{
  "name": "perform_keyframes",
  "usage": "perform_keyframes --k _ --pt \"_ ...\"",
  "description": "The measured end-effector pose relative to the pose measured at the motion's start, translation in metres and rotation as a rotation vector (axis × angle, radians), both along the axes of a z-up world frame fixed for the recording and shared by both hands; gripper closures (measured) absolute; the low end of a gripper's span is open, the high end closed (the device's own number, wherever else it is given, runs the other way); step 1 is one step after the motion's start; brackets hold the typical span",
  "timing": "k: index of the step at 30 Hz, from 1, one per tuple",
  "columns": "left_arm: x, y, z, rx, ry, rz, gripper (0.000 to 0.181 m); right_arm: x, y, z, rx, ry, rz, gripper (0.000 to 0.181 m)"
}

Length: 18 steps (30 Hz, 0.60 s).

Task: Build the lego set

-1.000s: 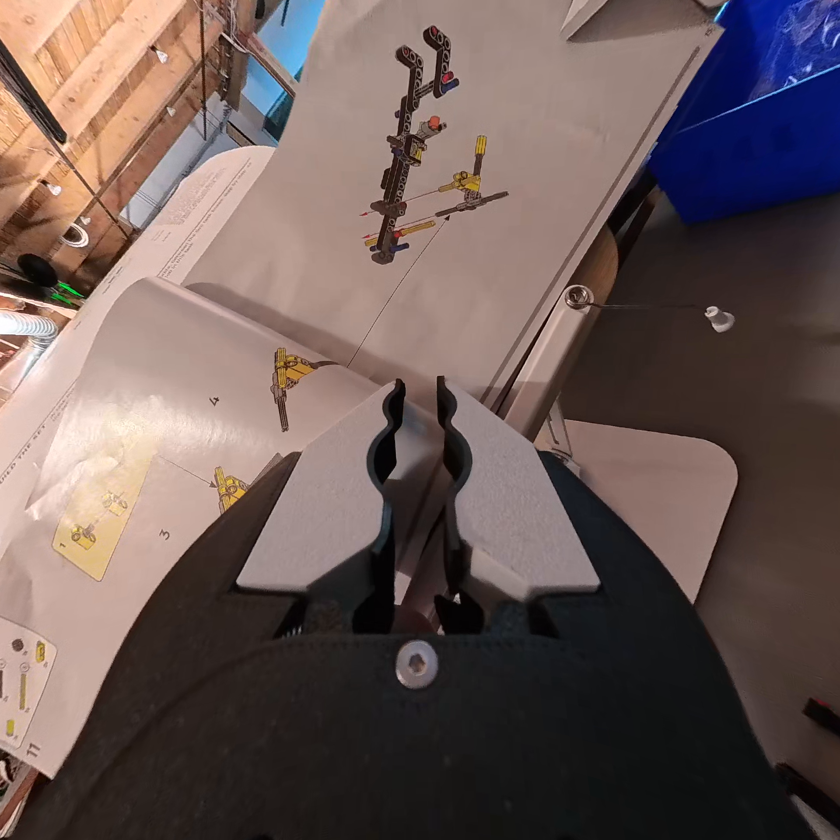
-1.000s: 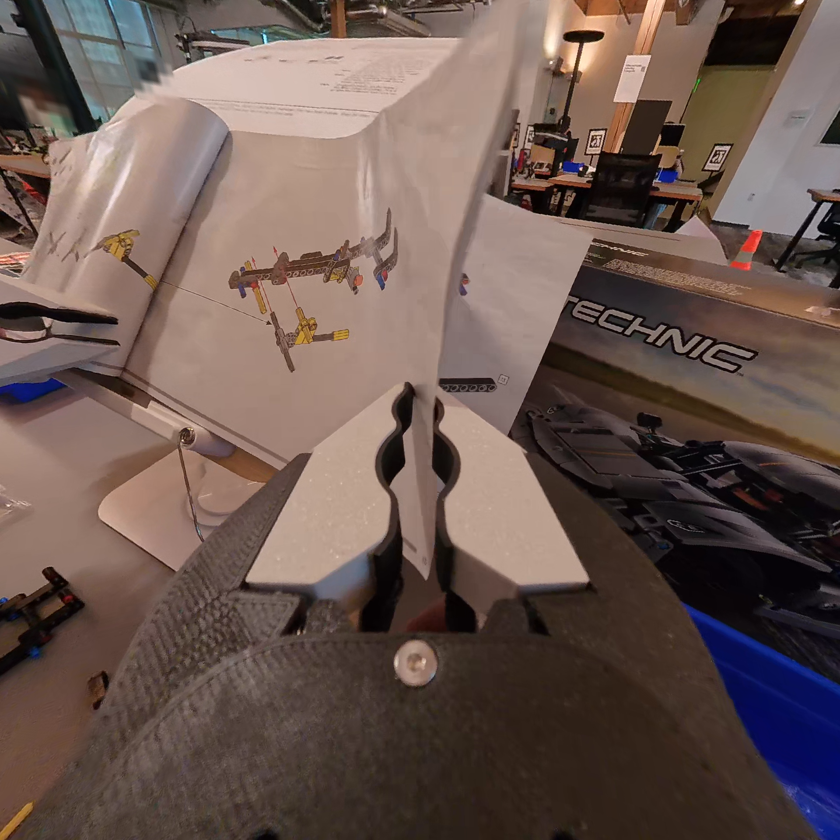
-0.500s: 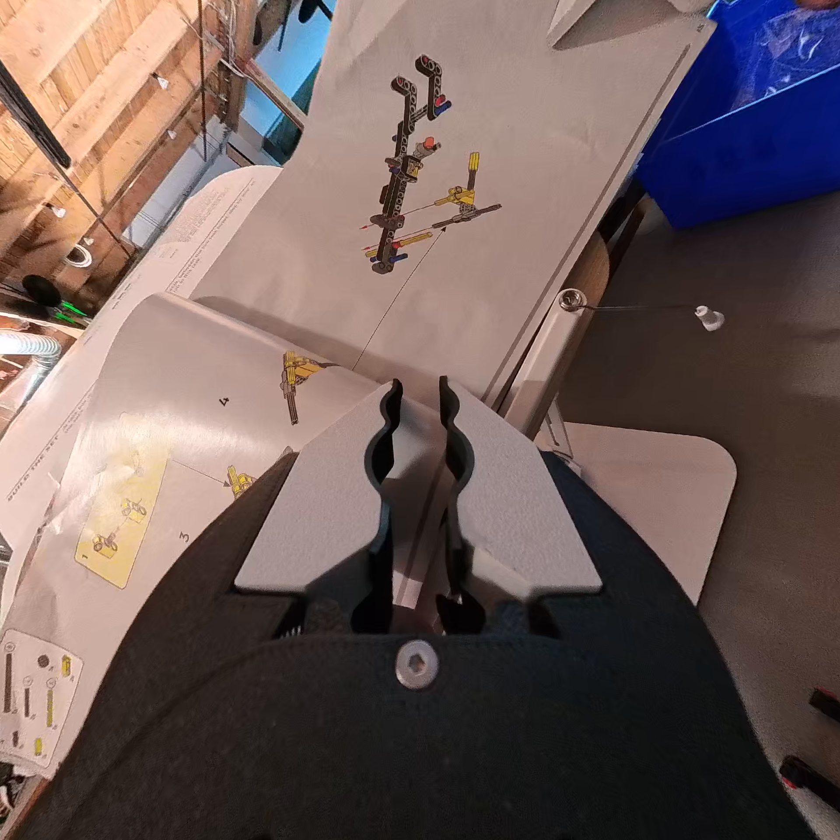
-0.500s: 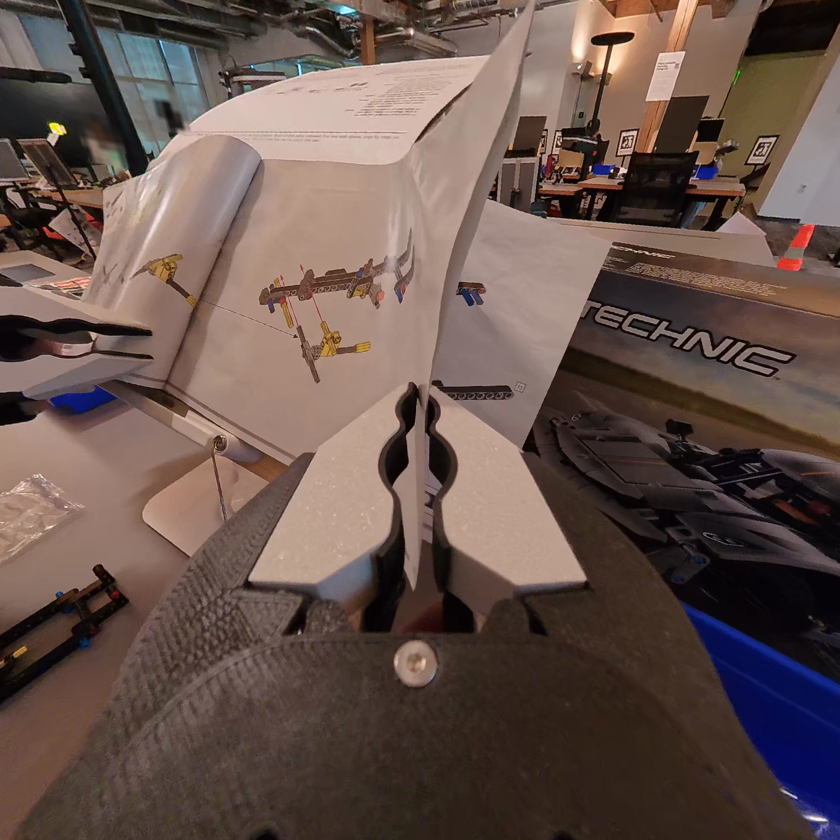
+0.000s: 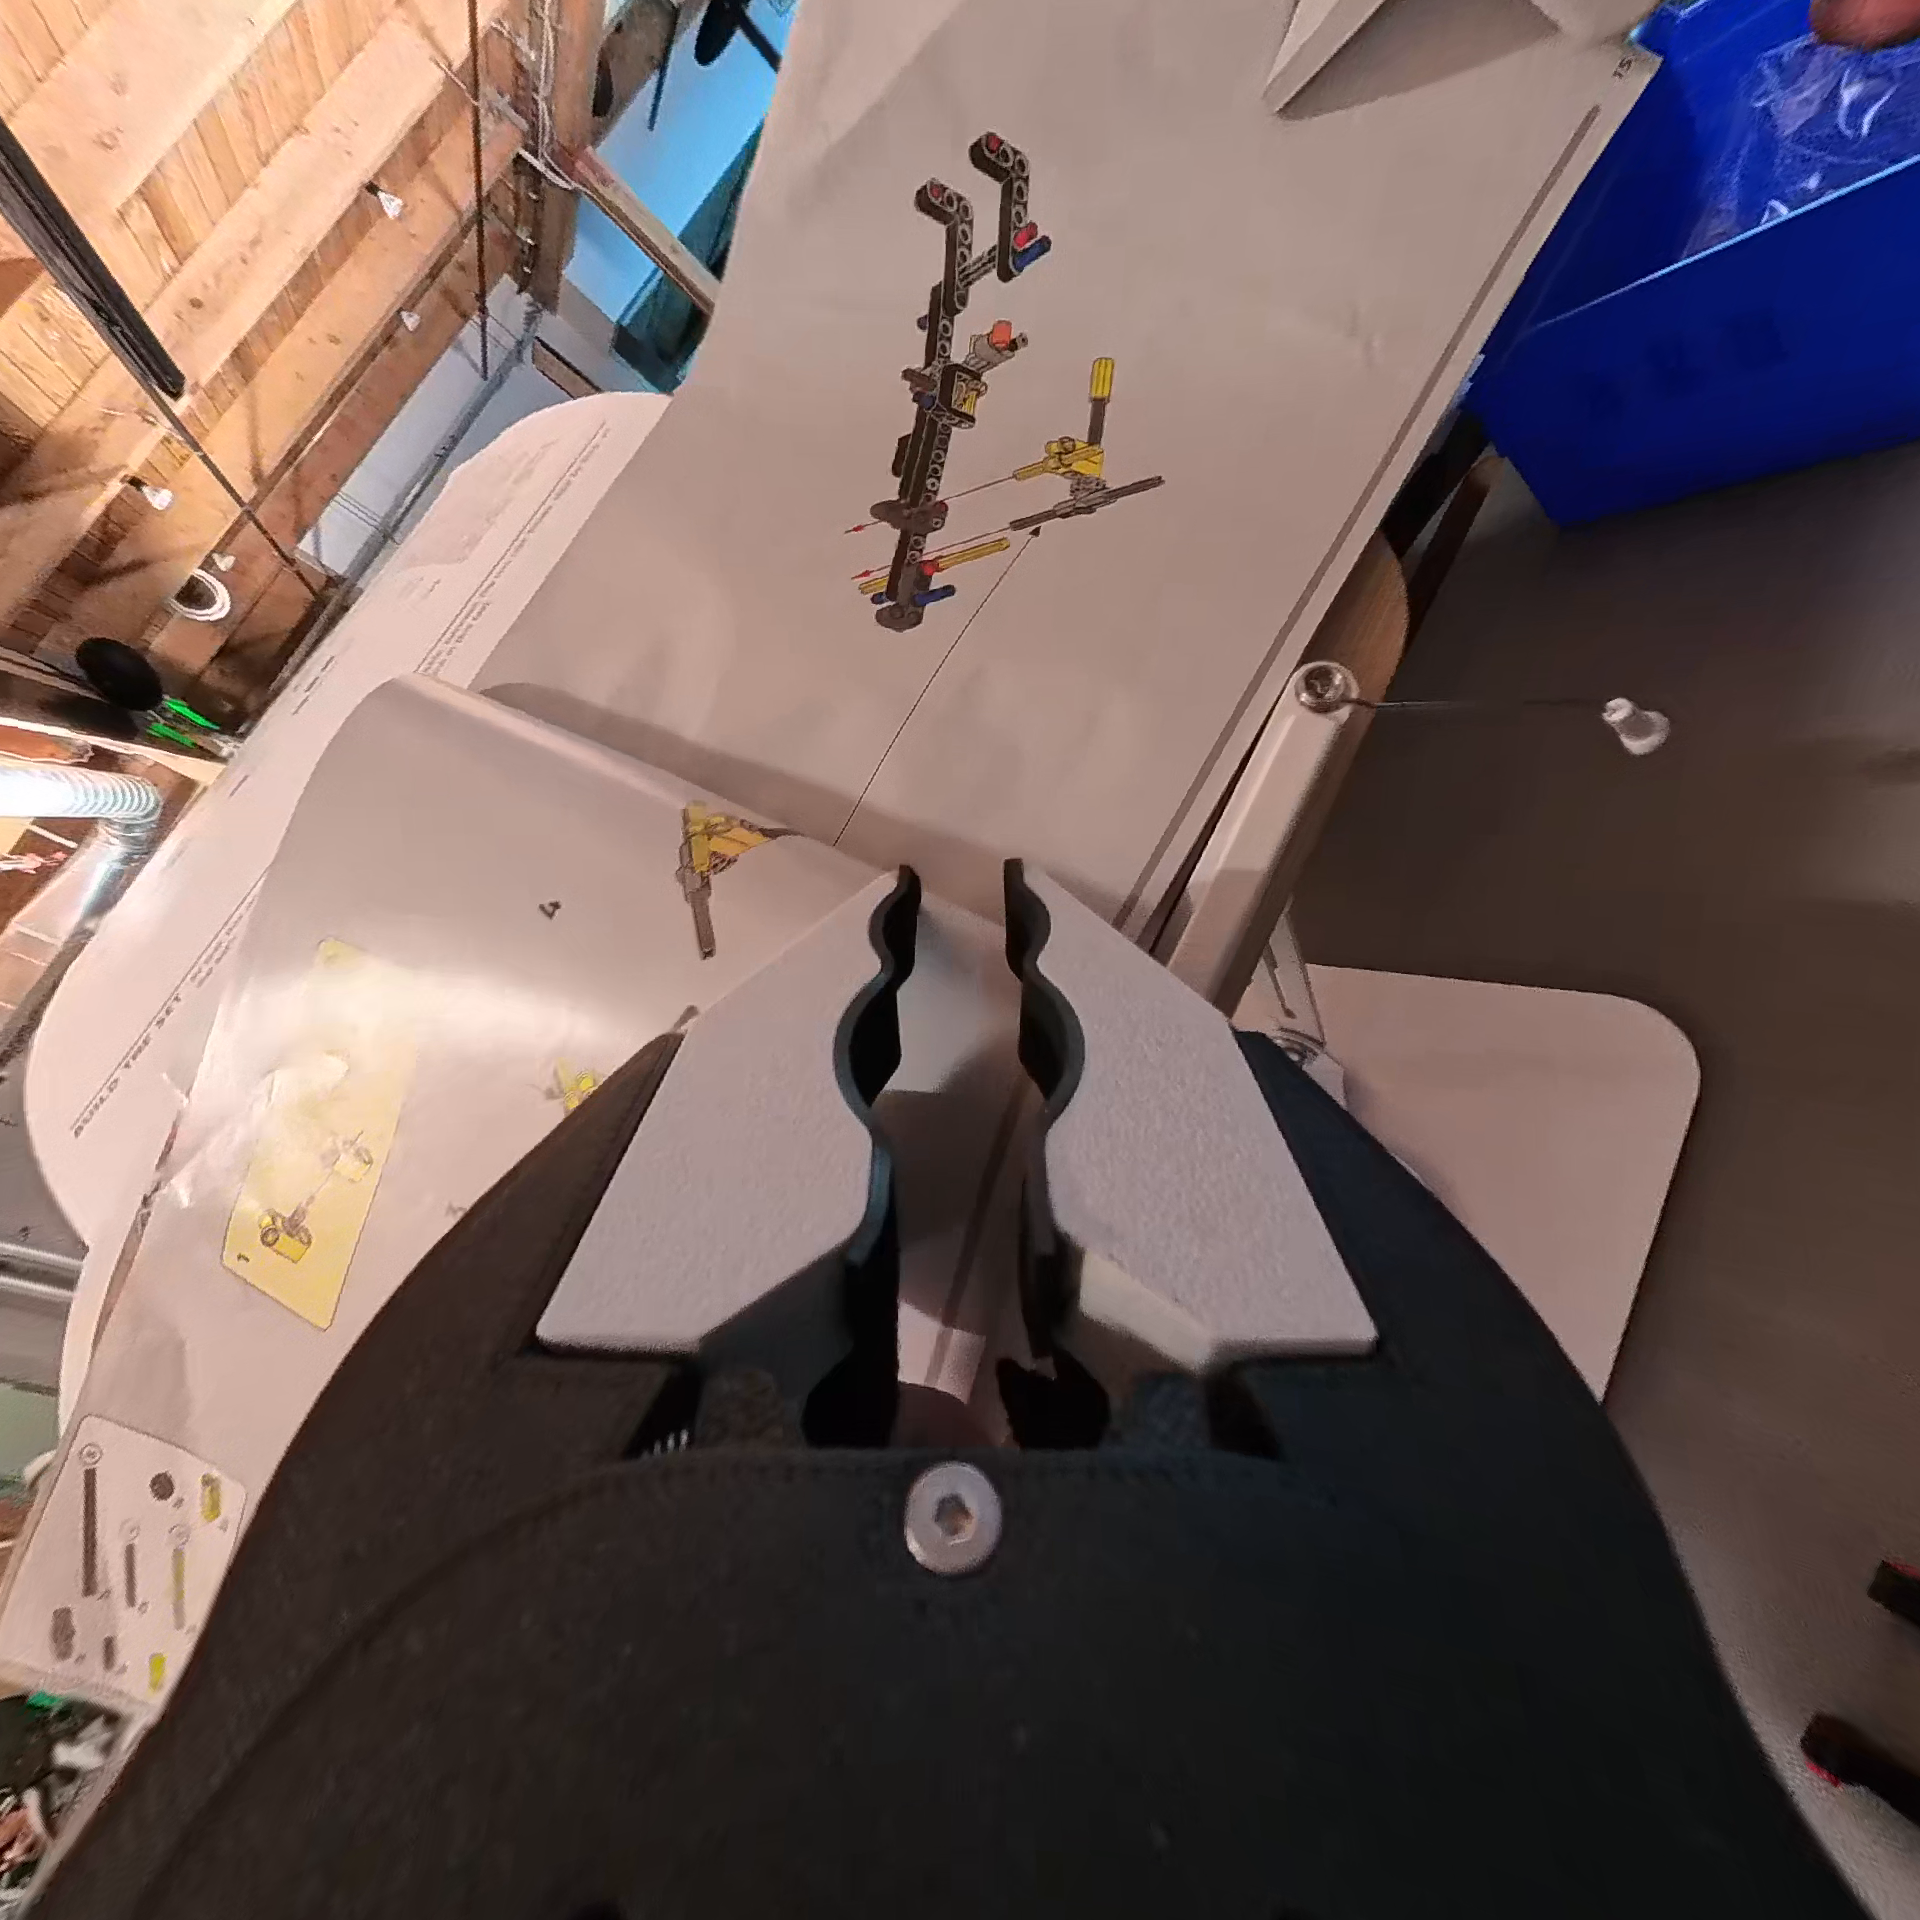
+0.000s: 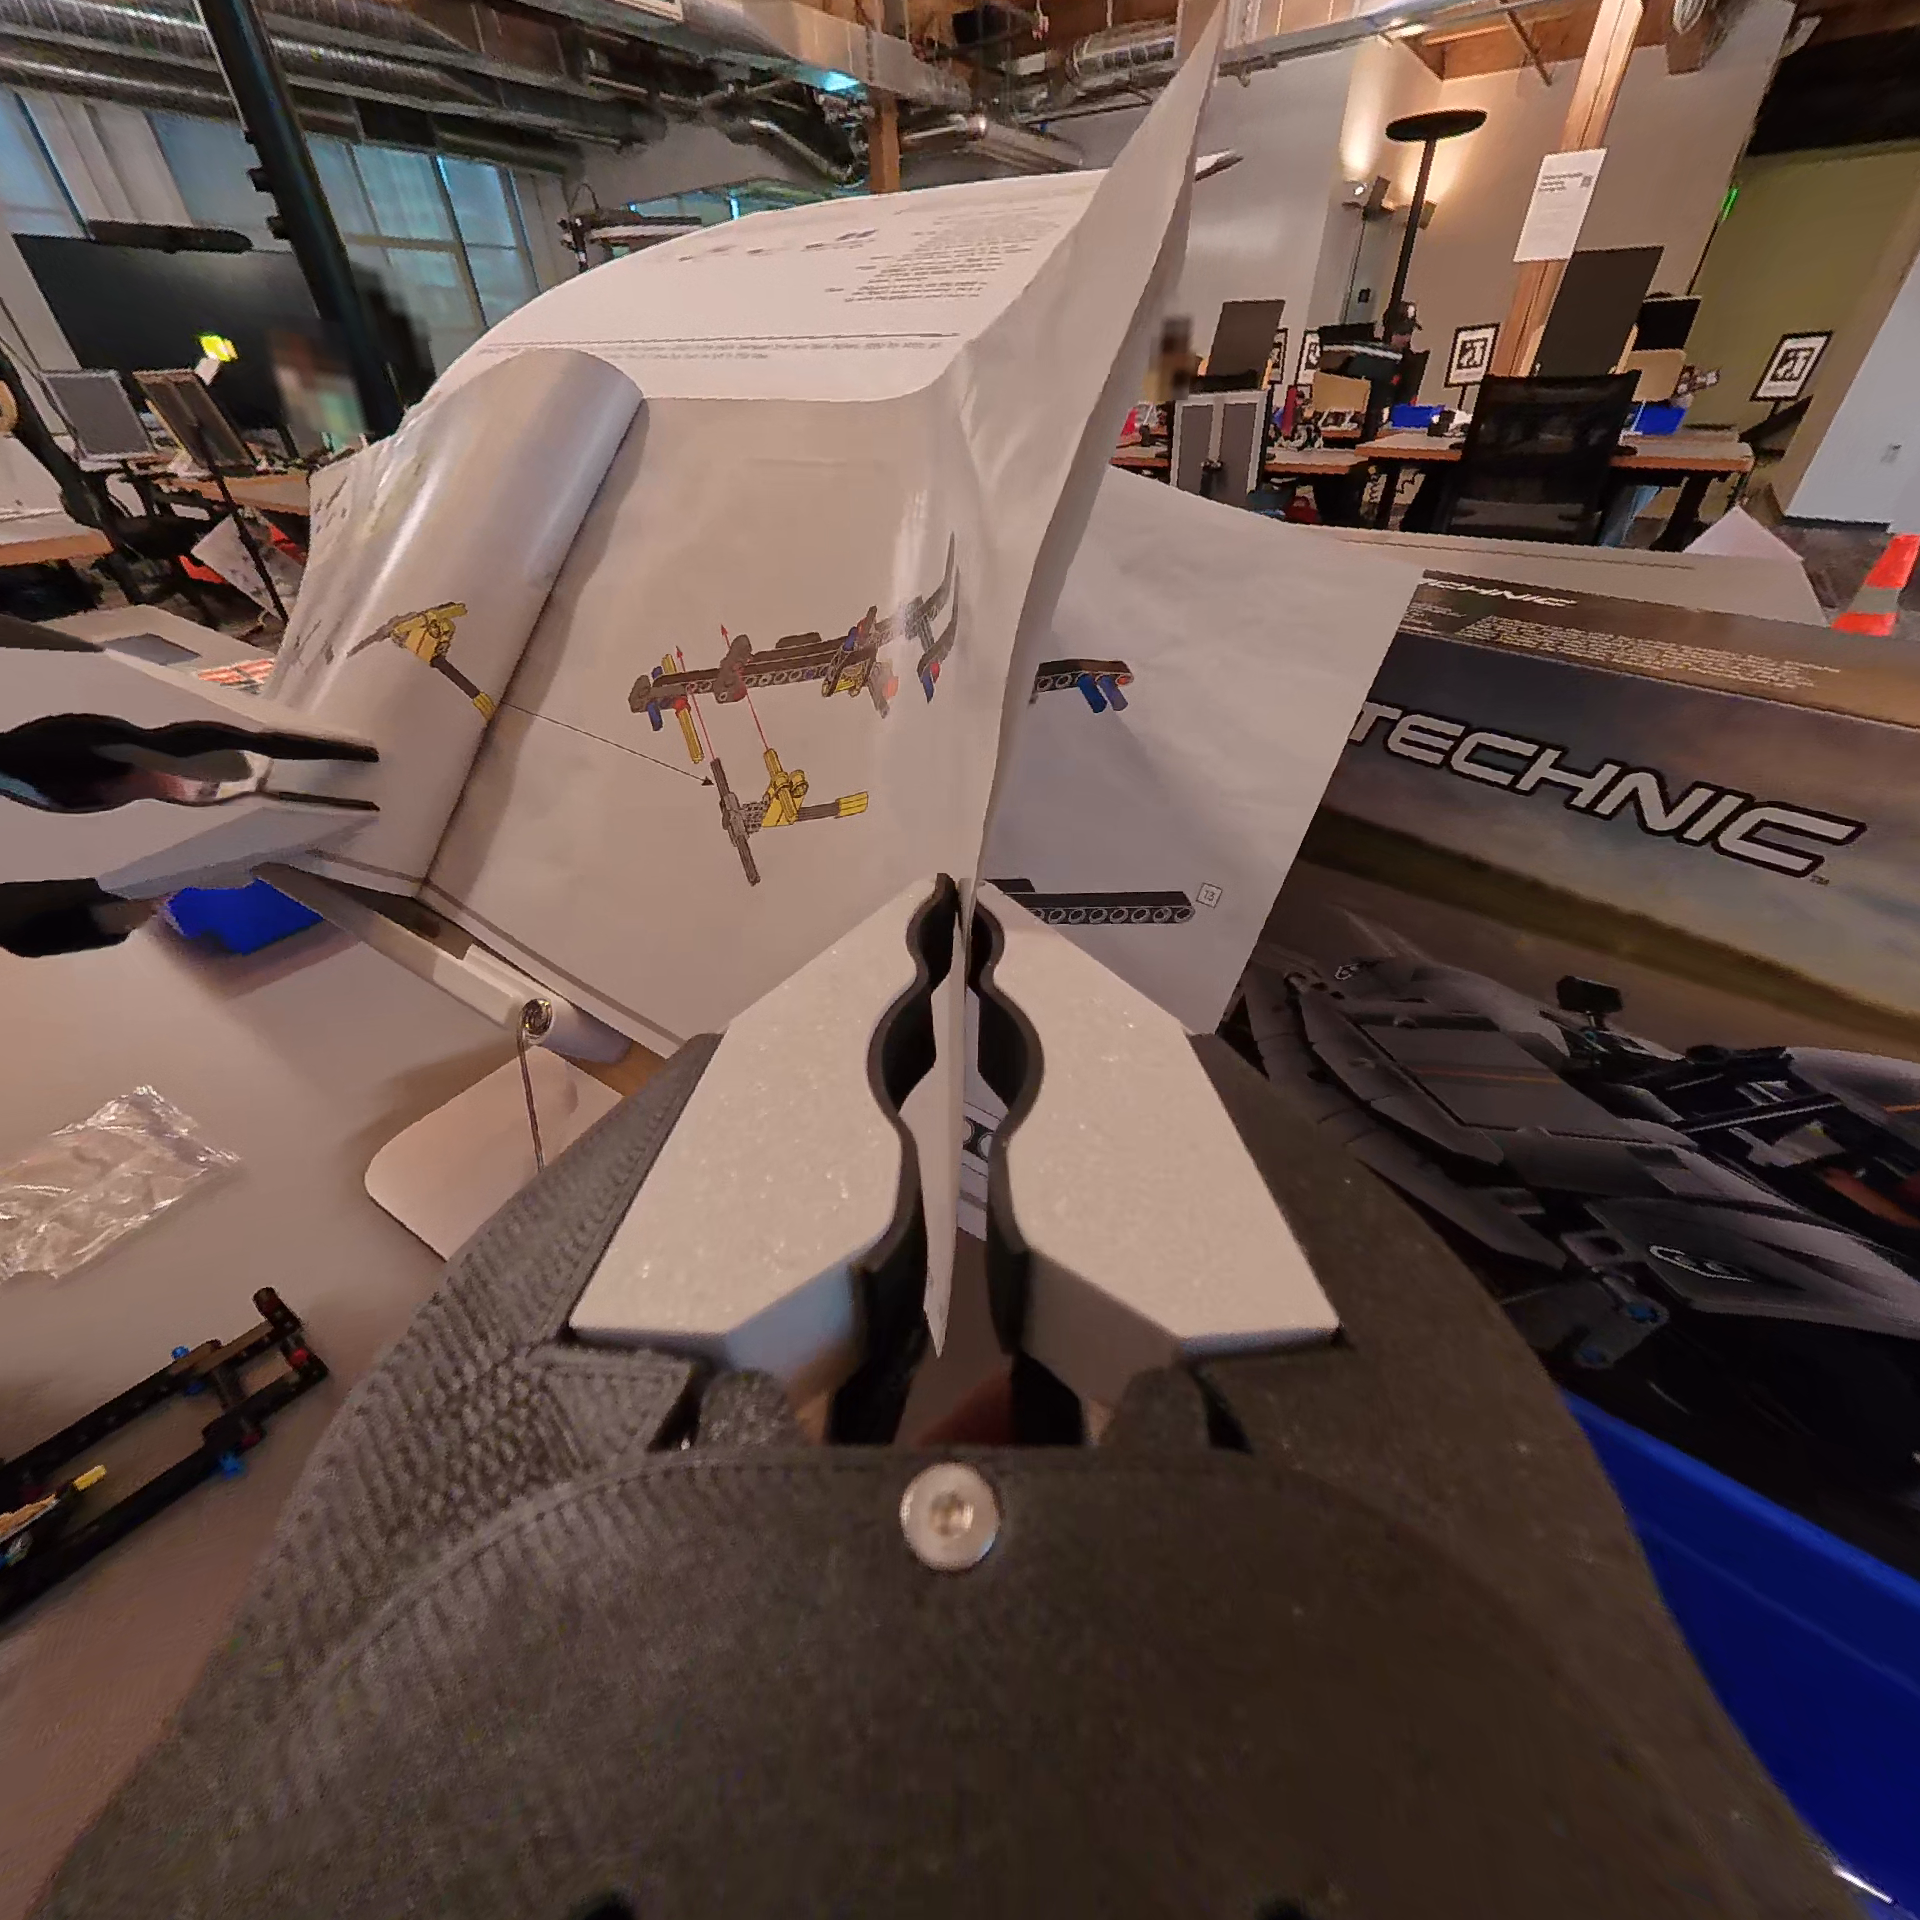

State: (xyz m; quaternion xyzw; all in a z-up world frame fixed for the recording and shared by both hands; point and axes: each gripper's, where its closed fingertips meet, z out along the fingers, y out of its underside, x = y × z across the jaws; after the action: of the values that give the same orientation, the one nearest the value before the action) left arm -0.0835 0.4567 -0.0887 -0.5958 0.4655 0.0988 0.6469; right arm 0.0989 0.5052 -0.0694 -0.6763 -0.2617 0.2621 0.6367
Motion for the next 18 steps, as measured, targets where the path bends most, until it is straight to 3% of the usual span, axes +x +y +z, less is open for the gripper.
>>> perform_keyframes --k 1,18 --pt "-0.002 0.0 0.001 -0.002 -0.008 0.0 0.166 0.0 0.0 0.0 0.002 -0.001 0.002 0.181" --pt "-0.003 -0.014 0.012 0.005 -0.021 -0.034 0.166 0.003 -0.004 0.006 0.008 0.012 0.021 0.181"
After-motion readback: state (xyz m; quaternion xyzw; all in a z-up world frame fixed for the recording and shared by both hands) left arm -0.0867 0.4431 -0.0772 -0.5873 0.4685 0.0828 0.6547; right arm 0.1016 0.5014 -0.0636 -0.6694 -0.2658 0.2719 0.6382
